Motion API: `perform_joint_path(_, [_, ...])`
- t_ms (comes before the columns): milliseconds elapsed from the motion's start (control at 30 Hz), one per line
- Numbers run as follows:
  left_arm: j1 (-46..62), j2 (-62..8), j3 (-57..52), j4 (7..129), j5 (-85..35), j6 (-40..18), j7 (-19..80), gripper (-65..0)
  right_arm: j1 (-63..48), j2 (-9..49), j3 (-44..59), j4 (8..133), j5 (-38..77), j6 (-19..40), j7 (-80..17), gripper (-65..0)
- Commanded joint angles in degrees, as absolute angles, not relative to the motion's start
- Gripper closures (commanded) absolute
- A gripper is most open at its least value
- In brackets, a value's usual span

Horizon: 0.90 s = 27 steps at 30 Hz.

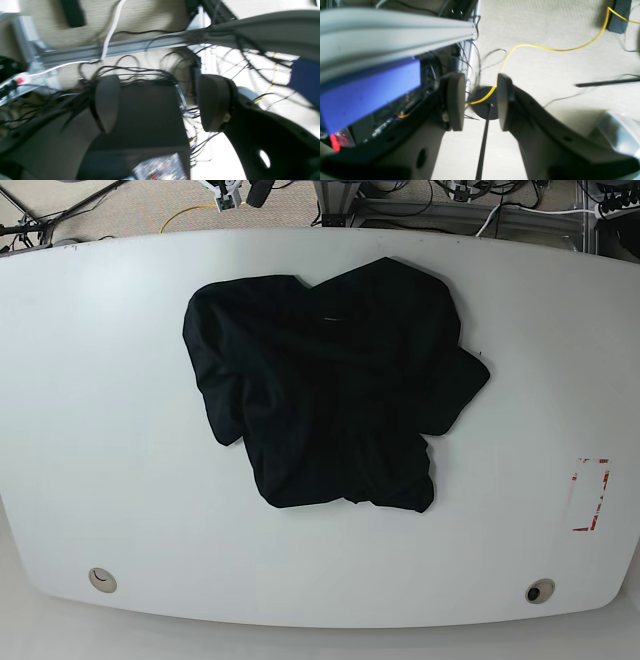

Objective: Fold the T-shirt properly

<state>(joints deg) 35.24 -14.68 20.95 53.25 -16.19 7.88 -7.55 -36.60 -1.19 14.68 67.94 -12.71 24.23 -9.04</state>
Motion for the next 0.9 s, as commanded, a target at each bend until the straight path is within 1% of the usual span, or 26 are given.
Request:
perform_joint_path(0, [37.6,-16.9,20.9,57.7,-16.3,8.5,-8.2,-44.0,-40.1,-1.6,14.7,73.5,-12.2,24.7,-8.6,-19.5])
perform_joint_path(167, [43.7,-18.8,17.9,66.2,-16.1,8.5,-8.2,-44.4,-45.7,-1.6,14.7,81.4,-12.2,24.7,-8.6,-19.8])
perform_joint_path(367, [53.4,-18.9,9.4,78.4,-16.0,8.5,-8.2,-44.7,-52.8,-1.7,14.7,91.9,-11.9,24.7,-8.6,-20.1])
perform_joint_path(500, [59.1,-18.9,5.1,85.3,-16.0,8.5,-8.2,-44.7,-57.0,-1.5,14.7,97.7,-8.0,24.7,-8.6,-20.6])
perform_joint_path(567, [61.3,-18.9,3.6,88.3,-16.0,8.4,-8.2,-44.7,-58.9,-1.3,14.7,100.4,-6.4,24.7,-8.6,-24.4])
perform_joint_path(600, [62.8,-18.9,2.4,90.2,-16.0,8.4,-8.2,-44.9,-60.3,-1.3,14.7,102.5,-5.8,24.7,-8.6,-29.0])
perform_joint_path(633, [64.0,-18.9,1.6,91.6,-16.0,8.4,-8.1,-45.7,-61.2,-1.3,14.7,104.1,-5.4,24.7,-8.6,-32.7])
perform_joint_path(667, [65.0,-18.9,1.0,93.1,-15.9,8.4,-8.1,-47.9,-62.4,-1.4,14.7,105.8,-5.2,24.6,-8.6,-35.7])
perform_joint_path(700, [65.8,-18.9,0.5,94.3,-15.8,8.4,-8.1,-50.4,-63.2,-1.5,14.7,107.1,-5.2,24.6,-8.6,-37.3])
perform_joint_path(733, [67.0,-18.9,-0.1,96.0,-15.0,8.4,-8.1,-53.9,-64.2,-1.6,14.7,108.8,-5.2,24.6,-8.6,-37.7])
perform_joint_path(800, [68.5,-18.9,-0.8,98.2,-12.6,8.4,-8.1,-58.1,-65.7,-1.6,14.7,111.3,-5.2,24.6,-8.6,-38.0])
perform_joint_path(867, [70.5,-18.7,-1.8,101.0,-8.8,8.4,-8.1,-59.6,-67.6,-1.7,14.7,113.6,-5.1,24.6,-8.6,-38.4])
